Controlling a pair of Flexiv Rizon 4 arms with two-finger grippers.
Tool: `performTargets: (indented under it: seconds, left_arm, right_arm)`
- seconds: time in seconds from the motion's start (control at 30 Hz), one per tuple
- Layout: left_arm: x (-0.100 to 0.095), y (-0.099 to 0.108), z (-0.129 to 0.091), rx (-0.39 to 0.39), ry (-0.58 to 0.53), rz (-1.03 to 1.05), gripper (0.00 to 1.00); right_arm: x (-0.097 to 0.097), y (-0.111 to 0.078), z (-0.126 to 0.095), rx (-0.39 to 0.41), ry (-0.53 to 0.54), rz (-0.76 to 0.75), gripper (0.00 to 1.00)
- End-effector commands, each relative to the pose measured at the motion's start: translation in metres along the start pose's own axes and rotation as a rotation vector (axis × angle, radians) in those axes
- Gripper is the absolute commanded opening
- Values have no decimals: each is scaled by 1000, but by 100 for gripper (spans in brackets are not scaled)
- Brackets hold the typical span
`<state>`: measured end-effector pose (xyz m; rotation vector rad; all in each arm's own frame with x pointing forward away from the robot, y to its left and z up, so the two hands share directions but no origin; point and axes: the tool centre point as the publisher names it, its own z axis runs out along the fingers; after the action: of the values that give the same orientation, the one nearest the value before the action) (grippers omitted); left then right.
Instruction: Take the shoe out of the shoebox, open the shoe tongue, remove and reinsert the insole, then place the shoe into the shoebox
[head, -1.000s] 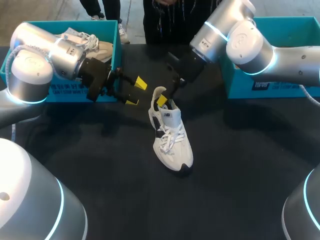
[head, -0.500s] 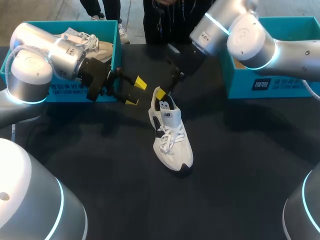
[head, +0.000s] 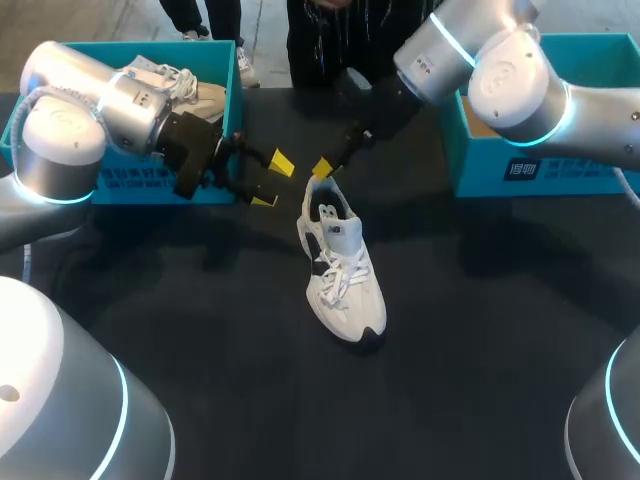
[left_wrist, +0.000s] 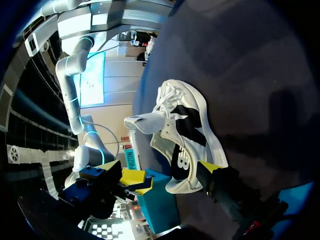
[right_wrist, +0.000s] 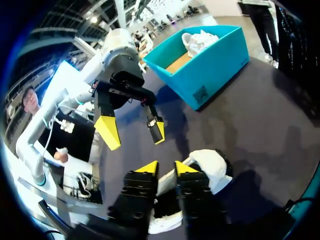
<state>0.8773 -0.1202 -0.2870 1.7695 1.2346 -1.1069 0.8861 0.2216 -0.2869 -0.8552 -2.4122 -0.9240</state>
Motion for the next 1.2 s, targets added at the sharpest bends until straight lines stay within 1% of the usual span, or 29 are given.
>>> performTargets:
  seconds: [0.03, 0.13, 0.23, 0.27, 0.3, 0.4, 0.73, 0.8, 0.9, 0.97, 1.0, 1.03, 1.07, 1.17, 1.2]
  left_arm:
    - [-5, 0, -7, 15, 23, 1, 100]
    - [-9, -2, -14, 21, 51, 10, 100]
    - [-12, -3, -25, 20, 63, 9, 100]
    - [-13, -3, -31, 16, 73, 9, 100]
    - [-15, -3, -36, 12, 78, 10, 100]
    - [-18, -2, -54, -6, 101, 15, 100]
    - [-33, -1, -109, -5, 160, 49, 100]
    - [-39, 0, -123, -14, 179, 56, 100]
    - [-45, -1, -138, -17, 189, 62, 100]
    - [-49, -2, -146, -17, 196, 66, 100]
    - [-50, -3, -149, -15, 207, 68, 100]
    - [-51, -3, -152, -14, 210, 68, 100]
    - [-53, -3, -155, -13, 214, 70, 100]
    - [-56, -3, -163, -17, 224, 77, 100]
    - [-56, -3, -165, -19, 225, 78, 100]
  right_arm:
    - [12, -14, -4, -66, -83, 37, 0]
    - [20, -15, -8, -101, -136, 89, 0]
    - [21, -22, -9, -116, -175, 138, 0]
    - [21, -24, -9, -107, -183, 153, 0]
    - [22, -26, -9, -127, -176, 170, 0]
    - [22, -26, -9, -127, -176, 170, 0]
    - [22, -26, -9, -127, -176, 170, 0]
    - [22, -26, -9, -127, -176, 170, 0]
    - [22, -26, -9, -127, -176, 170, 0]
    - [19, -21, -8, -131, -230, 211, 0]
    - [17, -20, -5, -107, -263, 236, 0]
    - [16, -19, -4, -107, -300, 255, 0]
    - [15, -18, -2, -91, -328, 272, 0]
    - [13, -17, 2, -39, -476, 351, 0]
    - [13, -17, 3, -33, -517, 376, 0]
